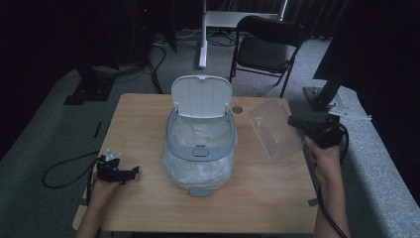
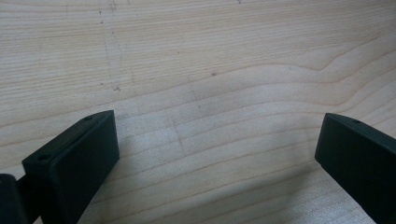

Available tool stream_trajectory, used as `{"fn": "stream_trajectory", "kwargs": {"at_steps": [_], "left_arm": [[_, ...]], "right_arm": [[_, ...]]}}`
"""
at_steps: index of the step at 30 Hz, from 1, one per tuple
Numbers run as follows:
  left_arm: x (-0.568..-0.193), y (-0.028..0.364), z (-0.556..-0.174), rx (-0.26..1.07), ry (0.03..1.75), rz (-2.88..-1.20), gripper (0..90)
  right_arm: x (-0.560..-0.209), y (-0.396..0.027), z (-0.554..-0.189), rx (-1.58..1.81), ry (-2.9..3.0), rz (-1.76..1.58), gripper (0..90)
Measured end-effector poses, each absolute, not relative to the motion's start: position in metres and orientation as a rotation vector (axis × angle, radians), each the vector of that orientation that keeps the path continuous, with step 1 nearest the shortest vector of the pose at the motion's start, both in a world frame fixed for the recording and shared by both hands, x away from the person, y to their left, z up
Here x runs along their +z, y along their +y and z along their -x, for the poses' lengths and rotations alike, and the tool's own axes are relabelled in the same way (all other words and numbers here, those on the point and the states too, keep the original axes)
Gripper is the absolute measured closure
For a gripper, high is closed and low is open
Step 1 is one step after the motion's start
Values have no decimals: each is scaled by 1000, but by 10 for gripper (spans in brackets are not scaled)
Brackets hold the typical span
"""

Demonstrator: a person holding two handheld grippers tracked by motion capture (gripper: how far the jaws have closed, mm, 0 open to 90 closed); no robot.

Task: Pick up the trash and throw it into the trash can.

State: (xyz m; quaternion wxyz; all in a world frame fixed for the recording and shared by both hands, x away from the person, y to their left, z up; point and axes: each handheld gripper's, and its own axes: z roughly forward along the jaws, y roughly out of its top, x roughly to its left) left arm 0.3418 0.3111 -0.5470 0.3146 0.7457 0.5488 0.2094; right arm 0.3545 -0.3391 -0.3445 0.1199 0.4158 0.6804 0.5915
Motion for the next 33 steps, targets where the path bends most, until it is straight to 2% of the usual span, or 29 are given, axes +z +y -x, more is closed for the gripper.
{"fn": "stream_trajectory", "kwargs": {"at_steps": [22, 33], "left_arm": [[-547, 311, -342, 551, 1448, -1963, 7], [-547, 311, -342, 553, 1448, -1964, 6]], "right_arm": [[-269, -317, -319, 1868, 1891, -922, 869], [-230, -286, -315, 1976, 1875, -730, 869]]}}
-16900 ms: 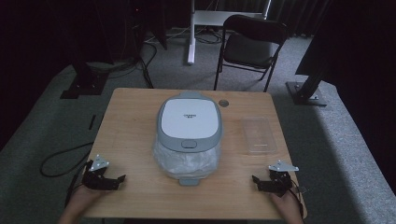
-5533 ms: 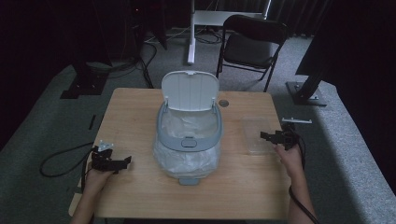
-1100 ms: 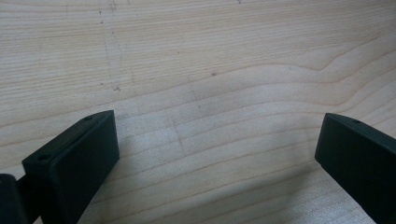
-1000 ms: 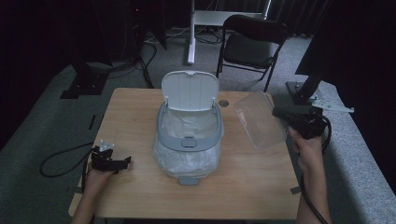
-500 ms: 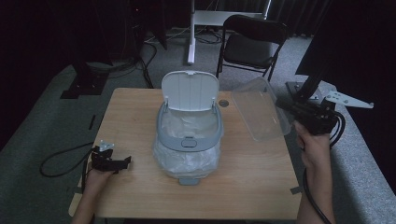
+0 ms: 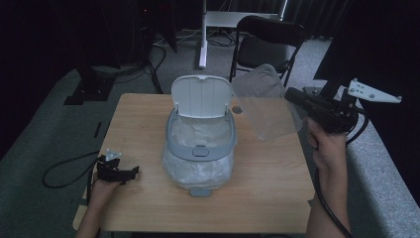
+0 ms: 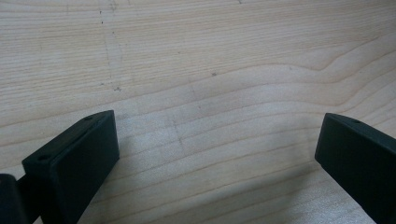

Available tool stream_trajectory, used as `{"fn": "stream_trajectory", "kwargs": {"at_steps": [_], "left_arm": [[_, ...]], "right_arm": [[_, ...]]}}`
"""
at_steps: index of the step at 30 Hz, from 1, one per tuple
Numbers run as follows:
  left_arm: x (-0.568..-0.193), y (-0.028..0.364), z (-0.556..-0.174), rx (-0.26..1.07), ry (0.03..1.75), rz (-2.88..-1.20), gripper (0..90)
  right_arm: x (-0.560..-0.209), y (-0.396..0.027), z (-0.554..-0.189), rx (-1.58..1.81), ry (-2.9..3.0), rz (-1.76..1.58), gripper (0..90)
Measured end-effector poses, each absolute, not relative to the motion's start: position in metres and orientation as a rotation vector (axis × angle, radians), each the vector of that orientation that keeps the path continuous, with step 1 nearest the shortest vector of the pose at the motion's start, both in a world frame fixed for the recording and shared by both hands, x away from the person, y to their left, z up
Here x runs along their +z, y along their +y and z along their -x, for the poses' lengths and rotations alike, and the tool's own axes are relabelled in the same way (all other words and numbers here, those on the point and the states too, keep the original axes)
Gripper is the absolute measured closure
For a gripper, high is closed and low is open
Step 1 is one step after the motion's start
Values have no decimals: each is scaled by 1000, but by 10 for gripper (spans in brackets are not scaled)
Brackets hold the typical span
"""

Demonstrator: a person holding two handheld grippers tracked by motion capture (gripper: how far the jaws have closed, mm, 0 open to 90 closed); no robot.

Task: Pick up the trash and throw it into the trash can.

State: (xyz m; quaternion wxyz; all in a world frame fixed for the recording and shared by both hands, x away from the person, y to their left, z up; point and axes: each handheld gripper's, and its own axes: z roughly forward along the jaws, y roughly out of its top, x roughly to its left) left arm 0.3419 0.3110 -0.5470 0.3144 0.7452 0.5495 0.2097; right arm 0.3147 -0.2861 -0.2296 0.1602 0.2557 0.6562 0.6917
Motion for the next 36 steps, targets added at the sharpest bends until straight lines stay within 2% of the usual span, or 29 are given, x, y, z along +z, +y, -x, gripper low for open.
{"fn": "stream_trajectory", "kwargs": {"at_steps": [8, 17, 36], "left_arm": [[-547, 312, -342, 547, 1449, -1958, 6], [-547, 312, -342, 544, 1448, -1956, 6], [-547, 315, -342, 525, 1444, -1934, 7]], "right_arm": [[-220, -268, -316, 2034, 1867, -664, 869], [-210, -229, -330, 2137, 1876, -570, 869], [-232, -144, -372, 2210, 2024, -510, 867]]}}
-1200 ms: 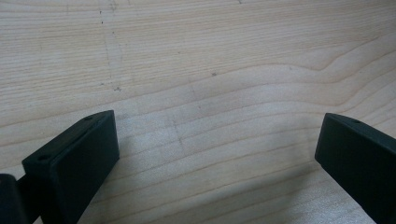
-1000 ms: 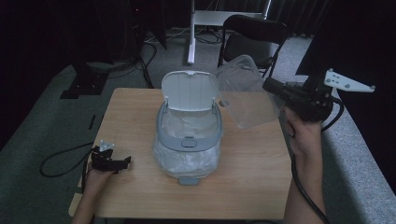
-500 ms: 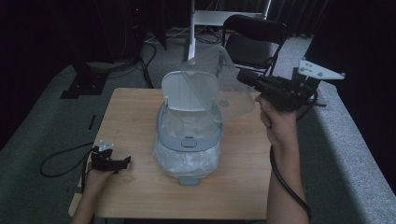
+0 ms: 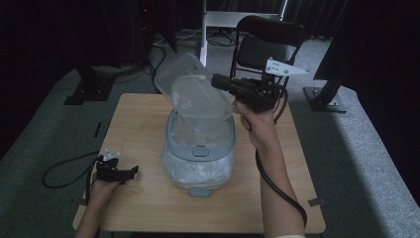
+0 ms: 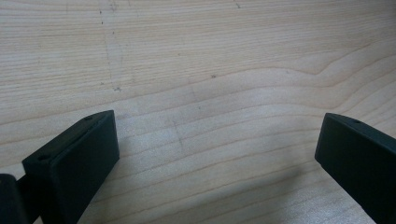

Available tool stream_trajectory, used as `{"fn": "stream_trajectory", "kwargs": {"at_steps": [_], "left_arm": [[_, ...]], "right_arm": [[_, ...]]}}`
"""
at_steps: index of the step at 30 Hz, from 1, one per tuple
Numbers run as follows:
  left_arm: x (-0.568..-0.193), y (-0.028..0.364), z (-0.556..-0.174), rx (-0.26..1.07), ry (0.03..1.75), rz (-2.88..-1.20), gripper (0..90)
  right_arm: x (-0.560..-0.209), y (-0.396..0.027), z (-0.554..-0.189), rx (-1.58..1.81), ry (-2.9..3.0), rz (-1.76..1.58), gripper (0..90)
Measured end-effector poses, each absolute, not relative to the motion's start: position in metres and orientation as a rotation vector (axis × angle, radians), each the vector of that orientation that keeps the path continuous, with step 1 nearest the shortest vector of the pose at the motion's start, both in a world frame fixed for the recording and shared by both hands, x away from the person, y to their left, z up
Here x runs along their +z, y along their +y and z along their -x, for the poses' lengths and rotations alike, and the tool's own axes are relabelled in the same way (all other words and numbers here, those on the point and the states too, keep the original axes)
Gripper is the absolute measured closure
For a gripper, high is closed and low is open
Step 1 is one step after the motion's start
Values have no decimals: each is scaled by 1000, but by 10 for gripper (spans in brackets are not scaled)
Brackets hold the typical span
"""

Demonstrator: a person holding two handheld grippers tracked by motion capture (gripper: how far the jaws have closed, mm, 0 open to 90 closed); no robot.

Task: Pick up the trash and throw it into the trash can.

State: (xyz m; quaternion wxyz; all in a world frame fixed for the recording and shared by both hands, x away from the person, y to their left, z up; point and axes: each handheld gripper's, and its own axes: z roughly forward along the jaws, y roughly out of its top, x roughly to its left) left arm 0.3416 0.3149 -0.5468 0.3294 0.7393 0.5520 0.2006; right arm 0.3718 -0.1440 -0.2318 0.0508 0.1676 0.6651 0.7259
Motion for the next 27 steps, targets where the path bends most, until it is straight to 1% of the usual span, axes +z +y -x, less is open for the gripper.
{"fn": "stream_trajectory", "kwargs": {"at_steps": [2, 4, 5, 6, 10, 11, 13, 16, 17, 19, 20, 24, 27], "left_arm": [[-547, 315, -341, 525, 1445, -1934, 7], [-547, 315, -341, 524, 1443, -1936, 6], [-547, 315, -341, 525, 1443, -1937, 6], [-547, 315, -341, 526, 1442, -1940, 7], [-547, 313, -341, 534, 1441, -1950, 7], [-547, 313, -341, 534, 1441, -1952, 6], [-547, 313, -341, 536, 1442, -1954, 6], [-547, 313, -341, 538, 1441, -1956, 6], [-547, 313, -341, 538, 1442, -1956, 7], [-547, 313, -341, 538, 1442, -1956, 7], [-547, 312, -341, 540, 1442, -1957, 6], [-547, 312, -341, 542, 1442, -1959, 6], [-547, 312, -341, 543, 1442, -1959, 6]], "right_arm": [[-240, -139, -376, 2203, 2074, -510, 842], [-247, -140, -378, 2227, 2066, -534, 663], [-249, -142, -378, 2243, 2057, -546, 591], [-251, -146, -379, 2262, 2045, -563, 543], [-254, -159, -381, 2273, 2015, -648, 395], [-255, -162, -381, 2262, 2017, -660, 385], [-255, -166, -381, 2220, 2022, -675, 311], [-258, -171, -381, 2144, 2024, -701, 255], [-260, -174, -382, 2110, 2028, -722, 217], [-262, -176, -383, 2092, 2040, -729, 217], [-268, -181, -388, 2058, 2048, -786, 187], [-281, -193, -396, 2027, 2045, -868, 161], [-290, -203, -405, 1988, 2022, -1013, 139]]}}
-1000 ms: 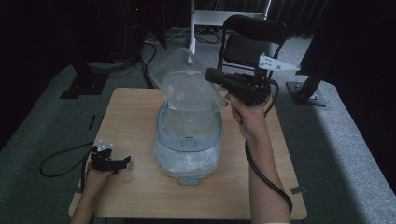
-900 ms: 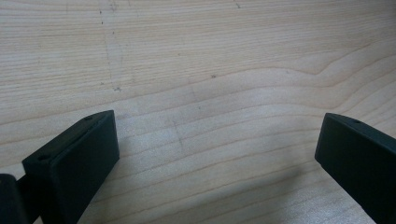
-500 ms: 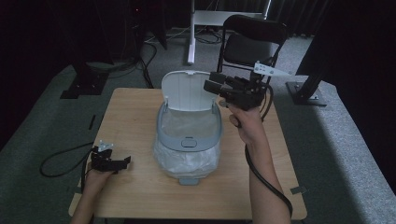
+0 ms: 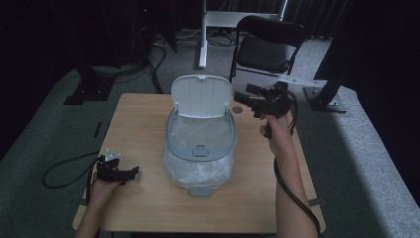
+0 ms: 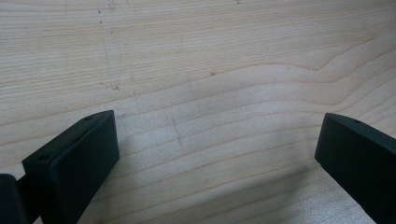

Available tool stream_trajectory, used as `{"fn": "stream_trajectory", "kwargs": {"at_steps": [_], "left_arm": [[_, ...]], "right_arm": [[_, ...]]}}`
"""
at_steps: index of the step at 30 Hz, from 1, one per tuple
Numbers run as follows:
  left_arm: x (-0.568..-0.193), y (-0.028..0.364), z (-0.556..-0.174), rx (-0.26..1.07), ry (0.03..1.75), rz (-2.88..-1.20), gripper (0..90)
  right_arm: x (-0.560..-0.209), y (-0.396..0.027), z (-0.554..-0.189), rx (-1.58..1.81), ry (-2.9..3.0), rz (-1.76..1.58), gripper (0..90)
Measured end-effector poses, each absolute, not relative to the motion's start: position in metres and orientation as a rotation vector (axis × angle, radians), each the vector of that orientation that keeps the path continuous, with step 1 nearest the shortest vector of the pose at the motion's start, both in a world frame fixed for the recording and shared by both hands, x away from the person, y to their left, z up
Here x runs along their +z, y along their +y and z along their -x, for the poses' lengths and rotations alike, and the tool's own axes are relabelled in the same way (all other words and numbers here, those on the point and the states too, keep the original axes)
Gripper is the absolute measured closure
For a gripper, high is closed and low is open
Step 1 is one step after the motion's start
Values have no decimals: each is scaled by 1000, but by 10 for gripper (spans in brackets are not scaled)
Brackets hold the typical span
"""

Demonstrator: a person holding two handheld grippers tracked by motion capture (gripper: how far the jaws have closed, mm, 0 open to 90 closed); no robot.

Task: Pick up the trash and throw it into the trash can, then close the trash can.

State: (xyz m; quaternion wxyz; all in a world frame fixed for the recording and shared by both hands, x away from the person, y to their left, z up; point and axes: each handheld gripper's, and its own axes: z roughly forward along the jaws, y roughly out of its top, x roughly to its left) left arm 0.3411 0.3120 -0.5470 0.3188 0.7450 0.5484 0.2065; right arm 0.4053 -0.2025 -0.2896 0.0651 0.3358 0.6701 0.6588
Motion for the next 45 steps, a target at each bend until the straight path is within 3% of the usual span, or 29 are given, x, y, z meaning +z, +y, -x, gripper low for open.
{"fn": "stream_trajectory", "kwargs": {"at_steps": [12, 30, 45], "left_arm": [[-547, 312, -341, 546, 1443, -1961, 6], [-547, 311, -340, 545, 1439, -1966, 7], [-547, 311, -339, 548, 1438, -1973, 6]], "right_arm": [[-315, -219, -434, 1913, 1976, -1239, 146], [-311, -202, -472, 1892, 1970, -1340, 146], [-299, -188, -468, 1980, 2047, -1245, 151]]}}
